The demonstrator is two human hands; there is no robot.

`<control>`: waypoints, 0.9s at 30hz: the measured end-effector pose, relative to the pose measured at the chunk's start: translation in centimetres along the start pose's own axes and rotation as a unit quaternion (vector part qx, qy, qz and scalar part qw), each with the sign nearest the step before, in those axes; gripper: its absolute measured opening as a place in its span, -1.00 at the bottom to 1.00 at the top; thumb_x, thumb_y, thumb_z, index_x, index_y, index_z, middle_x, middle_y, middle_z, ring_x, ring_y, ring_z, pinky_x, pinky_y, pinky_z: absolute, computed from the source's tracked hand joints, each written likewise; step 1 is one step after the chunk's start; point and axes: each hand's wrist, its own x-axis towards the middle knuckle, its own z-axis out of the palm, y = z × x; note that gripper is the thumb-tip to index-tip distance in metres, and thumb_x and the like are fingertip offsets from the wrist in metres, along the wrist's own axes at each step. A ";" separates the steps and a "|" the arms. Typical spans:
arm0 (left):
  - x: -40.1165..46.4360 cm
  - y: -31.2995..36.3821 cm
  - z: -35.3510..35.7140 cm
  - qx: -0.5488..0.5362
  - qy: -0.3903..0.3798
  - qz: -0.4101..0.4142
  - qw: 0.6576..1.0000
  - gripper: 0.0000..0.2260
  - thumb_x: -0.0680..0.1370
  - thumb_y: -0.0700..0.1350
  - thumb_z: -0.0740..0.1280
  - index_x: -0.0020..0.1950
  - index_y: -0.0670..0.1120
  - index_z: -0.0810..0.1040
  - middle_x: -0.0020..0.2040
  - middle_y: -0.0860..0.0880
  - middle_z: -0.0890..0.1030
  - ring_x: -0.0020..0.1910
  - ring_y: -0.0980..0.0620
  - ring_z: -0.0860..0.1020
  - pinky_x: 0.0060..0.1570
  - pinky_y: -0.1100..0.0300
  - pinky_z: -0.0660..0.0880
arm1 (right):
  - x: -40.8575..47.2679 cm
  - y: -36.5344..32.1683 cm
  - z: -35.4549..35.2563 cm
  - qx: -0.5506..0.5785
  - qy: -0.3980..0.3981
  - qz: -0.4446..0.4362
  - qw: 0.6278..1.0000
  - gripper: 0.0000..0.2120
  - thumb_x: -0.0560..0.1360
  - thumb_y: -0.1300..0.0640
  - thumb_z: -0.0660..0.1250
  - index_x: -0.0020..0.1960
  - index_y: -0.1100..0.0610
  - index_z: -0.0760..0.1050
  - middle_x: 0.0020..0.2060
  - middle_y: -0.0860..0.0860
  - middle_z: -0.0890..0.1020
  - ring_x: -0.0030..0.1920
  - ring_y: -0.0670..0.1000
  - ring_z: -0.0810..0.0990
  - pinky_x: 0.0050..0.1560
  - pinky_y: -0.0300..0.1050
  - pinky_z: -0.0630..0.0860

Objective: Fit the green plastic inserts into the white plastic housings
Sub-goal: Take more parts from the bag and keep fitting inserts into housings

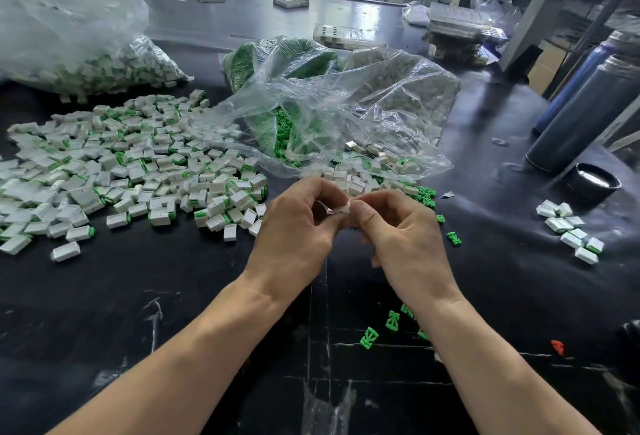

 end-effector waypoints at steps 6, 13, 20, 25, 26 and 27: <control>-0.1 0.4 -0.4 -0.022 -0.016 0.003 1.000 -0.81 0.49 -0.21 0.55 0.03 -0.03 0.64 -0.12 0.08 0.68 -0.13 0.20 0.64 -0.15 0.44 0.50 | 0.0 -0.2 -0.2 0.031 -0.038 -0.016 0.999 -0.93 0.55 0.14 0.49 -0.04 -0.03 0.65 -0.21 -0.05 0.72 -0.25 -0.16 0.60 -0.34 -0.18 0.50; -0.1 0.3 -0.4 -0.013 -0.007 0.009 1.000 -0.69 0.47 -0.25 0.55 0.14 0.02 0.62 -0.09 0.09 0.65 -0.09 0.15 0.63 0.00 0.19 0.60 | 0.5 0.4 -1.0 0.029 -0.096 -0.012 0.995 -0.87 0.56 0.17 0.49 0.00 -0.04 0.62 -0.15 0.01 0.69 -0.19 -0.04 0.62 -0.38 -0.20 0.52; -0.2 0.1 -0.3 0.010 -0.027 0.037 0.999 -0.69 0.49 -0.26 0.53 0.12 0.07 0.63 -0.08 0.12 0.64 -0.07 0.14 0.63 -0.03 0.27 0.60 | 0.8 0.8 -1.4 0.032 -0.130 -0.021 0.991 -0.91 0.51 0.05 0.48 -0.05 -0.10 0.59 -0.22 -0.02 0.63 -0.32 -0.07 0.56 -0.37 -0.18 0.53; 0.3 -0.3 -1.1 0.144 -0.033 0.011 0.989 -0.76 0.50 -0.09 0.53 0.10 0.17 0.64 -0.10 0.15 0.56 -0.08 0.16 0.54 0.01 0.23 0.49 | 0.9 1.1 -1.3 0.005 -0.083 -0.017 0.996 -0.95 0.52 0.01 0.45 -0.02 -0.11 0.62 -0.21 -0.03 0.68 -0.29 -0.11 0.59 -0.37 -0.26 0.50; 0.5 -0.4 -1.5 0.196 -0.023 0.001 0.980 -0.78 0.51 -0.04 0.53 0.12 0.16 0.65 -0.09 0.16 0.55 -0.04 0.12 0.53 0.08 0.16 0.47 | 1.0 1.2 -1.5 -0.006 -0.067 -0.014 0.998 -0.95 0.54 0.01 0.43 -0.02 -0.13 0.62 -0.21 -0.04 0.69 -0.29 -0.13 0.59 -0.36 -0.30 0.49; 0.8 -0.5 -2.0 0.250 -0.013 -0.010 0.968 -0.80 0.51 0.01 0.51 0.12 0.15 0.66 -0.07 0.14 0.55 0.00 0.08 0.52 0.14 0.11 0.44 | 1.0 1.3 -1.6 -0.015 -0.052 -0.008 0.998 -0.96 0.56 0.00 0.42 -0.02 -0.14 0.62 -0.21 -0.05 0.70 -0.29 -0.14 0.59 -0.35 -0.32 0.48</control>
